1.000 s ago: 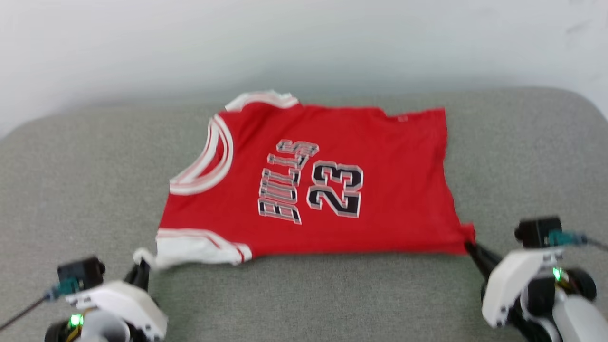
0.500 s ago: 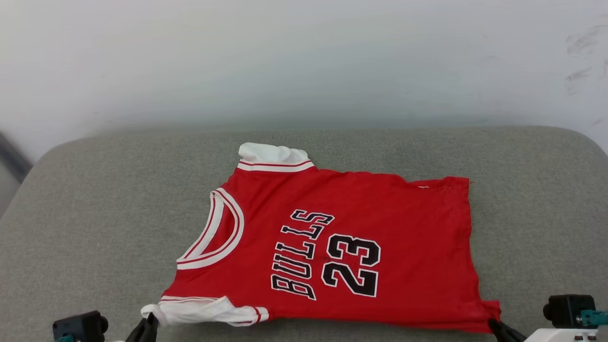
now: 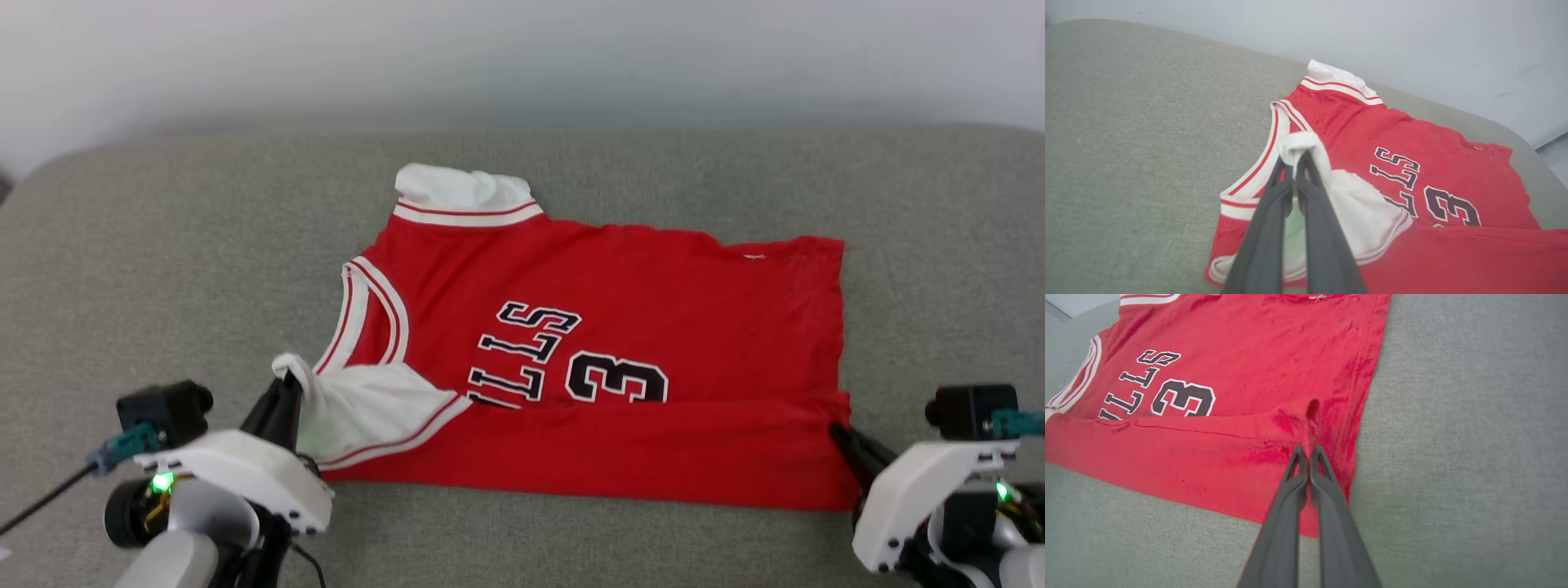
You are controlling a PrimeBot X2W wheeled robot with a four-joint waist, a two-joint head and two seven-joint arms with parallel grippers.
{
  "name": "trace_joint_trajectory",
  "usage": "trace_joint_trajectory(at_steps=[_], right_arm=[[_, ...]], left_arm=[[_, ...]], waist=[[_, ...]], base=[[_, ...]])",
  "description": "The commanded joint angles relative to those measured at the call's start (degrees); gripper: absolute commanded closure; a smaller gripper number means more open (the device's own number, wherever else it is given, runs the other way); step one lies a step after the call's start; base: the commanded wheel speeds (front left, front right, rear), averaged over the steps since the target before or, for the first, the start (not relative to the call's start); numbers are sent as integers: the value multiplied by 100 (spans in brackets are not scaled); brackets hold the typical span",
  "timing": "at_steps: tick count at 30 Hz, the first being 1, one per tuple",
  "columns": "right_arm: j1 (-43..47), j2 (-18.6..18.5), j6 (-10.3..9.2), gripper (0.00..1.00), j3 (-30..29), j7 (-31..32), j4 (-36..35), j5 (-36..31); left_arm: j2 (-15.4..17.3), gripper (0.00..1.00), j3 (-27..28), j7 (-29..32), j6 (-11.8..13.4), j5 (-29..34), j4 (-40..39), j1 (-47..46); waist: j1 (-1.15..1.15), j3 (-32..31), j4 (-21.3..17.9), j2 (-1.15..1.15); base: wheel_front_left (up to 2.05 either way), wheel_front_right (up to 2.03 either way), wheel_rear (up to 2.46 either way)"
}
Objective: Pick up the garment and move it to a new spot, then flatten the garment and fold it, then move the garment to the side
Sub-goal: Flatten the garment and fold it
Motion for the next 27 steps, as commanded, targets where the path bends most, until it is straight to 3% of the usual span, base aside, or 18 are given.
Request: trace_joint_trajectory(at_steps=[1, 9, 11, 12, 13, 14, 15, 20, 27], right_arm=[[-207, -58, -2, 100, 44, -82, 83, -13], [-959, -207, -2, 100, 403, -474, 986, -6], [-1053, -221, -3, 63, 506, -586, 1208, -2], [-1079, -217, -3, 36, 551, -648, 1318, 14], [-1083, -213, -3, 0, 593, -701, 1410, 30], [-1100, -202, -5, 0, 645, -740, 1486, 68], [-1116, -199, -5, 0, 706, -795, 1536, 117], [-1081, -370, -6, 0, 867, -1419, 1473, 161], [-825, -274, -2, 0, 633, -2725, 1114, 19]], left_arm=[[-22, 100, 18, -74, -67, 33, 126, -166], [-314, 100, 51, -423, -483, -33, 1154, -844], [-382, 100, 17, -411, -618, -110, 1431, -930], [-413, 78, 4, -378, -667, -154, 1562, -976], [-426, 52, -15, -335, -714, -176, 1702, -1023], [-454, 9, -23, -330, -761, -198, 1815, -1074], [-480, 0, -20, -361, -802, -226, 1905, -1123], [-544, 0, -21, -468, -961, -281, 2351, -1181], [-398, 0, 66, -574, -1034, -287, 2471, -1087]], waist=[[-1, 363, -27, 0], [-1, 876, -103, 0], [-1, 938, -118, 0], [-1, 960, -127, 0], [-1, 973, -134, 0], [-1, 977, -142, 0], [-1, 973, -152, 0], [-1, 835, -192, 0], [-1, 358, -279, 0]], base=[[0, 0, 0], [0, 0, 0], [0, 0, 0], [0, 0, 0], [0, 0, 0], [0, 0, 0], [0, 0, 0], [0, 0, 0], [0, 0, 0]])
